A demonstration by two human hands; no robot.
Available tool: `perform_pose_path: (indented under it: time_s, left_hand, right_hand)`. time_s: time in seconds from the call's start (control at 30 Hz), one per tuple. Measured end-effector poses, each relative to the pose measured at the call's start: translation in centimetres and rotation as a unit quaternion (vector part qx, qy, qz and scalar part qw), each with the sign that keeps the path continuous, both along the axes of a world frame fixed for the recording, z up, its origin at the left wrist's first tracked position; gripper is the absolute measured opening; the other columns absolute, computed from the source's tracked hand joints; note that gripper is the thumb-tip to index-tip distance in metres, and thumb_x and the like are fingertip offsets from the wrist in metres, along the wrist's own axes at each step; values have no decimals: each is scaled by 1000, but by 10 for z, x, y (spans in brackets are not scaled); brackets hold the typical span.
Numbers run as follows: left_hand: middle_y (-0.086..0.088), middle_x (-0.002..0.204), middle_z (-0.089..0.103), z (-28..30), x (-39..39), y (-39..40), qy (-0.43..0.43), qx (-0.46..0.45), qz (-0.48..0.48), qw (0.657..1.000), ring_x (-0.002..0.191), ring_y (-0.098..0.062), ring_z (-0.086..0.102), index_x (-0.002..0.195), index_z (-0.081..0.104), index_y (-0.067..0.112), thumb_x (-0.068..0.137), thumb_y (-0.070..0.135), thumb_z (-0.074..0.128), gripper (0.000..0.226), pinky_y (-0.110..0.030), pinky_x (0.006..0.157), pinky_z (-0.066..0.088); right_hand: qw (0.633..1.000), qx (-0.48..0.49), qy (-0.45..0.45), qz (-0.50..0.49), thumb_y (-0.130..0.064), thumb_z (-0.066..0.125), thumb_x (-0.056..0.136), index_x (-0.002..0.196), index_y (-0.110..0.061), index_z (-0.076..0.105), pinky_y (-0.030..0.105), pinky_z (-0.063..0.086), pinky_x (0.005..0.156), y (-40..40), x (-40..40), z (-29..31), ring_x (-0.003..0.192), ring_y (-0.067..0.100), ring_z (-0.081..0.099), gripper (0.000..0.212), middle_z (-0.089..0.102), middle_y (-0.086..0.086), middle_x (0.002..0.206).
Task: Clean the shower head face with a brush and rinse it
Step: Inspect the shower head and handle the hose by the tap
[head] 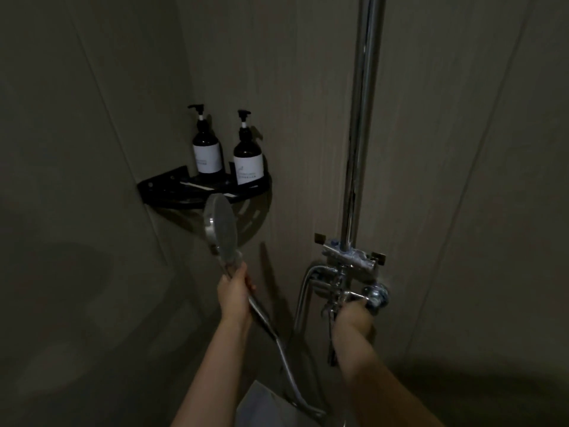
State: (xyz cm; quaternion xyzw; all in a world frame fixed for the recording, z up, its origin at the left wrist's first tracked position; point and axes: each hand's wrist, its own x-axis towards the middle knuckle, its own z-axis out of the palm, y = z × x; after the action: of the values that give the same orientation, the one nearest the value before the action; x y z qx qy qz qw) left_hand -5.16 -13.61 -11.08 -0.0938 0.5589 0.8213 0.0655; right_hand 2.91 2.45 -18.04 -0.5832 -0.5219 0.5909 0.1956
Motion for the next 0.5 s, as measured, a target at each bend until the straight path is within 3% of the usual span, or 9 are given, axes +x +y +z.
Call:
perform_pose_path:
  time_s: [0.13, 0.2, 0.3, 0.5]
  left_hand:
    - [-10, 80, 62, -13, 8, -8, 6, -39, 4, 999, 70, -23, 58, 86, 59, 14, 88, 8, 55, 8, -31, 72, 49]
    - [-14, 98, 66, -21, 11, -11, 5, -64, 12, 998, 86, -25, 62, 96, 59, 12, 87, 8, 57, 11, -35, 83, 50]
    - [-13, 101, 62, -21, 17, -14, 7, -96, 37, 995, 92, -24, 59, 84, 54, 18, 87, 7, 57, 12, -38, 90, 49]
    - [-13, 98, 58, -16, 23, -21, -3, -148, 71, 986, 100, -28, 59, 73, 44, 21, 86, 10, 57, 22, -45, 96, 47]
  right_hand:
    - [986, 59, -104, 118, -21, 36, 99, 116, -4, 59, 31, 49, 92, -3, 16, -31, 111, 28, 59, 33, 61, 14, 120]
    - [975, 76, -121, 171, -25, 37, 99, 113, -5, 61, 33, 51, 91, -5, 15, -51, 109, 30, 62, 34, 64, 13, 114]
    - [980, 61, -70, 177, -24, 45, 96, 108, 1, 63, 42, 52, 87, -14, 18, -58, 100, 39, 62, 33, 64, 22, 97]
    - [969, 78, -79, 220, -16, 53, 93, 113, 6, 62, 37, 46, 90, -13, 20, -48, 112, 40, 58, 31, 63, 27, 117]
